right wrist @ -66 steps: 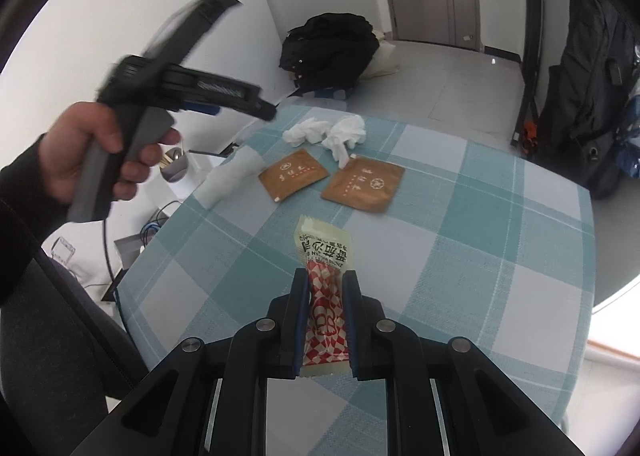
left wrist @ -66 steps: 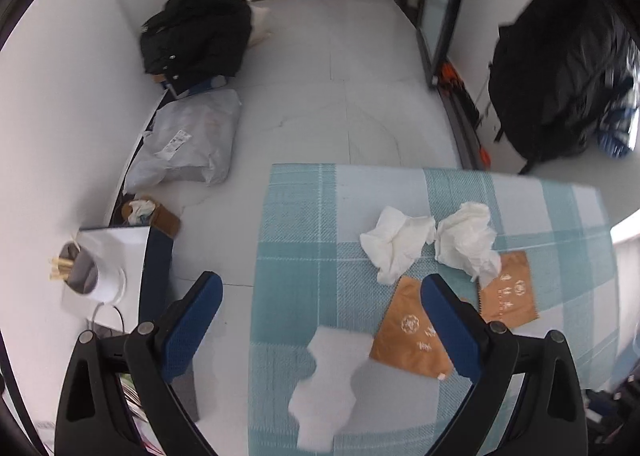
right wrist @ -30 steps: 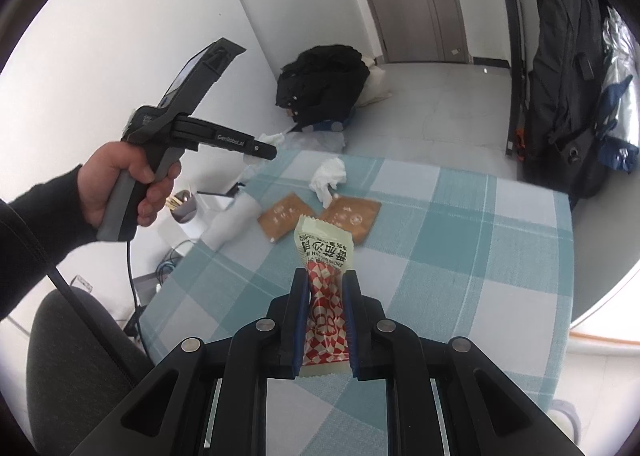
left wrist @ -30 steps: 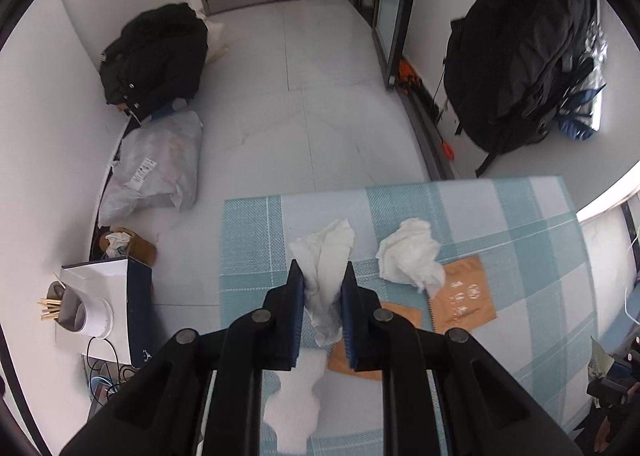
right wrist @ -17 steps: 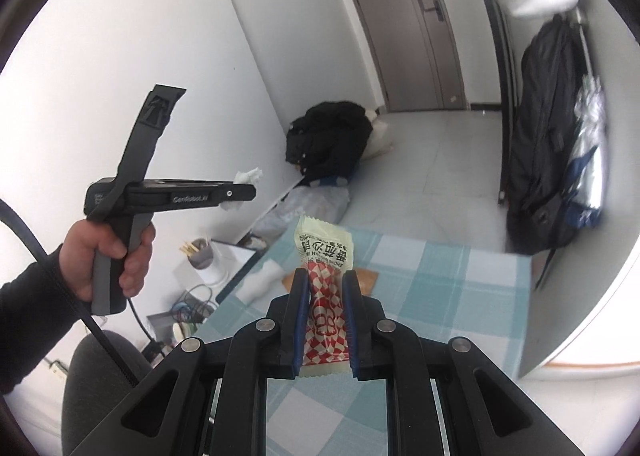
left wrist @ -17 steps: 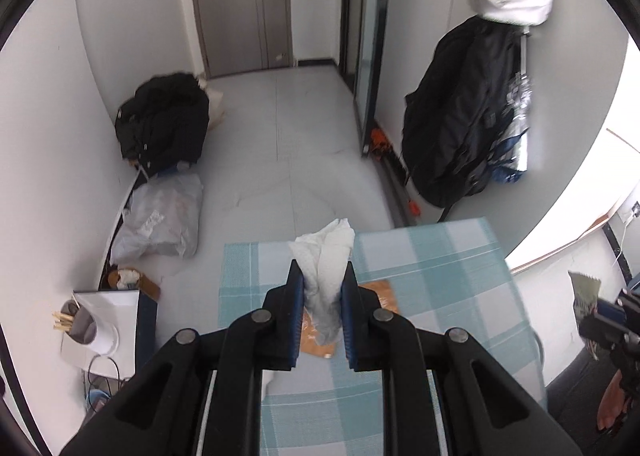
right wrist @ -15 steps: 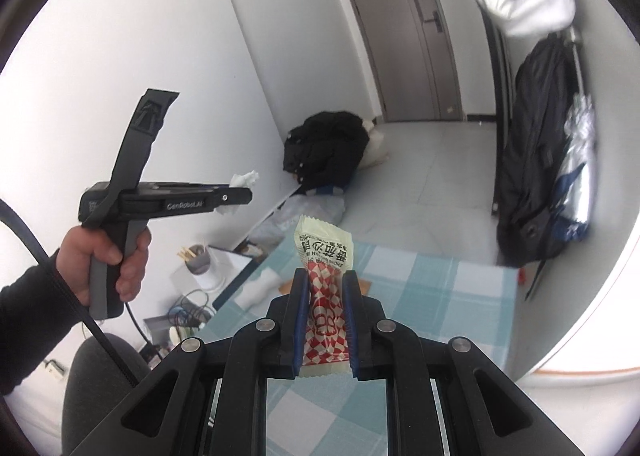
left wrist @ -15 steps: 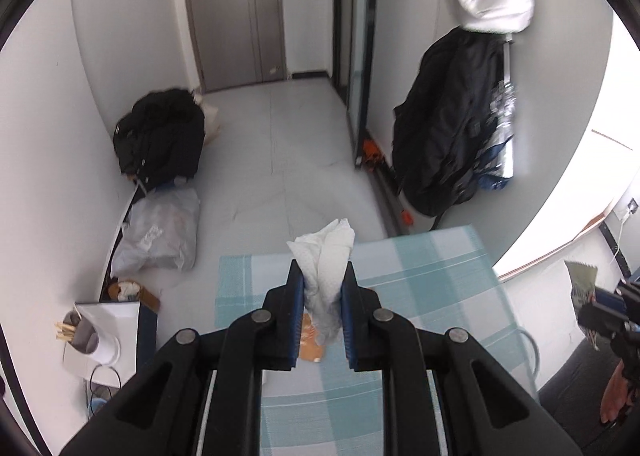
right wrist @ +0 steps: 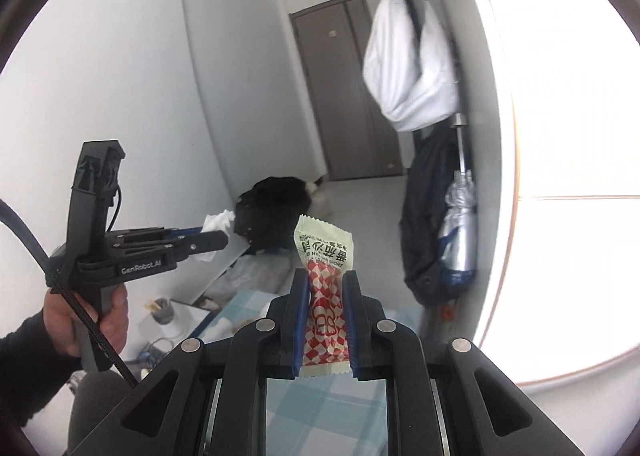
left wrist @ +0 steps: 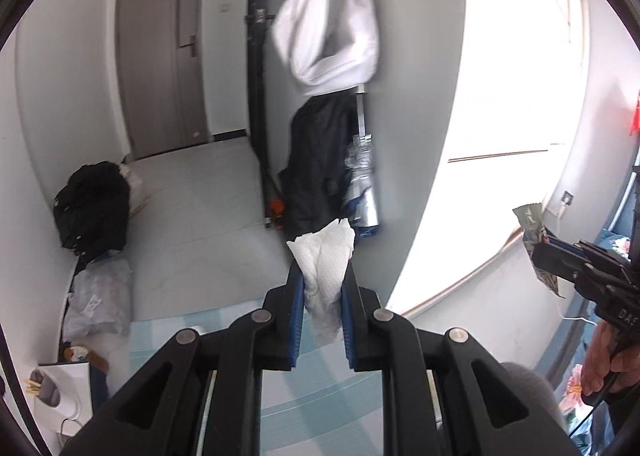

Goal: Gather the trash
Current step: 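Carry the tissue and wrapper over the white bin, then open both tools to drop the tissue and wrapper into the bin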

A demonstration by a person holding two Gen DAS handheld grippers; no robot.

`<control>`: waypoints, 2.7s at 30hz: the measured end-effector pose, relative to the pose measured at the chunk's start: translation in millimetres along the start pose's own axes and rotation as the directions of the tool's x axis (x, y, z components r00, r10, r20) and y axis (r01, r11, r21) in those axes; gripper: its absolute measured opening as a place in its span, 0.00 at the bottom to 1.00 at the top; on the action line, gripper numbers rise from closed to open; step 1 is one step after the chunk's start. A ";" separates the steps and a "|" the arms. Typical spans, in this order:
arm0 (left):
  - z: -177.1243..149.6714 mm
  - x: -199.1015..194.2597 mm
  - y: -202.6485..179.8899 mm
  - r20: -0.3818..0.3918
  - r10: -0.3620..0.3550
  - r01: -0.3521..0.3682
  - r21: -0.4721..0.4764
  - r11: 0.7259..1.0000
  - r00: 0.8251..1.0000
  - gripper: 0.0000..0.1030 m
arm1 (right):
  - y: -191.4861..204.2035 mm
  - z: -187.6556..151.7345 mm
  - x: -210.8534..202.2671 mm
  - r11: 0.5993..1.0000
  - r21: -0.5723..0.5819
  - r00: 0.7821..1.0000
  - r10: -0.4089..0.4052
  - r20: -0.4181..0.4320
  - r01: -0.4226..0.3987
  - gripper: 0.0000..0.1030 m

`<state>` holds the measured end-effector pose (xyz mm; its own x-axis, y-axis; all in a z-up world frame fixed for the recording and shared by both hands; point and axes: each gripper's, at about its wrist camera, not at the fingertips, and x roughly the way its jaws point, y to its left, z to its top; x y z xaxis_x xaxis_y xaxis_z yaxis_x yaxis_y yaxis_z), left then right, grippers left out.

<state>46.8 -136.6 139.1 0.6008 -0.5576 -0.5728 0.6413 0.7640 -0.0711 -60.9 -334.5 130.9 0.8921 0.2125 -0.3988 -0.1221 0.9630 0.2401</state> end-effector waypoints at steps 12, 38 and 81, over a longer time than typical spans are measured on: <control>3.6 71.1 -92.8 -0.084 -0.173 0.176 0.033 0.984 0.981 0.12 | -98.6 -34.2 -52.6 0.967 0.140 0.977 -0.209 -0.037 0.213 0.15; -163.0 303.7 -180.1 -0.733 -0.180 0.296 0.030 0.955 0.656 0.12 | -257.5 -267.7 70.5 0.787 0.499 0.850 -0.061 -0.524 0.364 0.15; -210.8 365.0 -201.4 -0.944 0.019 0.259 0.110 0.960 0.329 0.58 | -251.1 -367.3 105.3 0.649 0.657 0.732 0.220 -0.644 0.383 0.48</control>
<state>36.4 -425.6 -227.9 -0.2406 0.1372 -0.9609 0.8234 0.5530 -0.1272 -96.1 -493.2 -296.4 0.3460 0.4742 -0.8096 0.5483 0.5980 0.5846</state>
